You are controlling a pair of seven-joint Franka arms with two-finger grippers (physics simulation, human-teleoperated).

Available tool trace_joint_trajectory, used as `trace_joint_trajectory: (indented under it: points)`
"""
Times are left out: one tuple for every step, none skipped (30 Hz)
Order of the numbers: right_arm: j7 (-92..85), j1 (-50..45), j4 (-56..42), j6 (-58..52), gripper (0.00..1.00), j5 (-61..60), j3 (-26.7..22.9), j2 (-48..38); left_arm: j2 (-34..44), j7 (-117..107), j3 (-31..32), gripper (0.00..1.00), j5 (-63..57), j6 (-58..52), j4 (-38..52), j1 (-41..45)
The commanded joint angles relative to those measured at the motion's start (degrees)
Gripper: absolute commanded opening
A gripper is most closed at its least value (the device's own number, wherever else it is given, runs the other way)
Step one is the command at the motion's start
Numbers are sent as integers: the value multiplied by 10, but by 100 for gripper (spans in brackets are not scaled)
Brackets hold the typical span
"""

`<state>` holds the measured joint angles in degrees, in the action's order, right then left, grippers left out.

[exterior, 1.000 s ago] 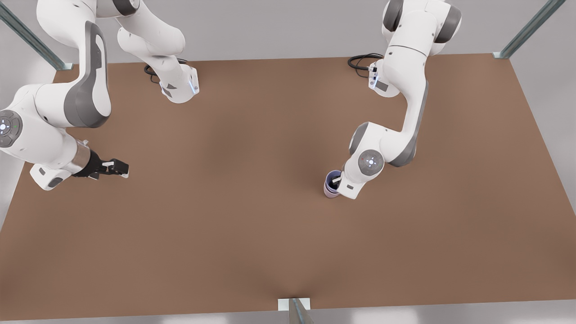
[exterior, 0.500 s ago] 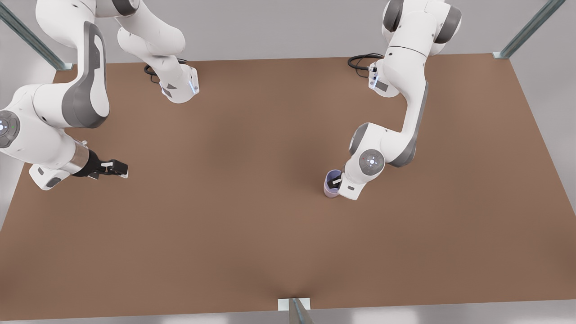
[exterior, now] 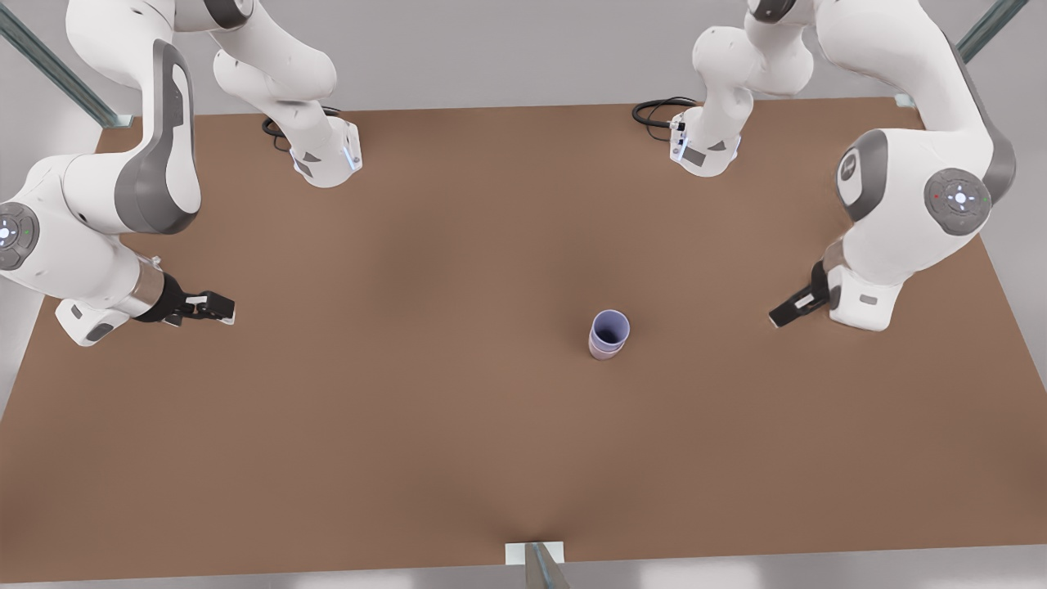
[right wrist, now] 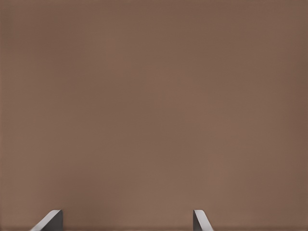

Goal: Stack the cups, with the pink cup at the bottom and the purple cup at the top

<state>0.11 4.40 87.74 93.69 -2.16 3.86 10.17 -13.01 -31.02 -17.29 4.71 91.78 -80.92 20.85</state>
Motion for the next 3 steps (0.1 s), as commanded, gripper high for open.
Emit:
trace_joint_trajectory:
  points:
    - [3, 0, 0, 0, 100, 0, 0, -1, 0, 286, 2, 100, -12, -112, 19, -5]
    - [3, 1, 0, 0, 100, 0, 0, -1, -4, 286, 2, 100, -12, -112, 20, -5]
    - [3, 1, 0, 0, 100, 0, 0, -1, -7, 287, 1, 100, -13, -112, 20, -5]
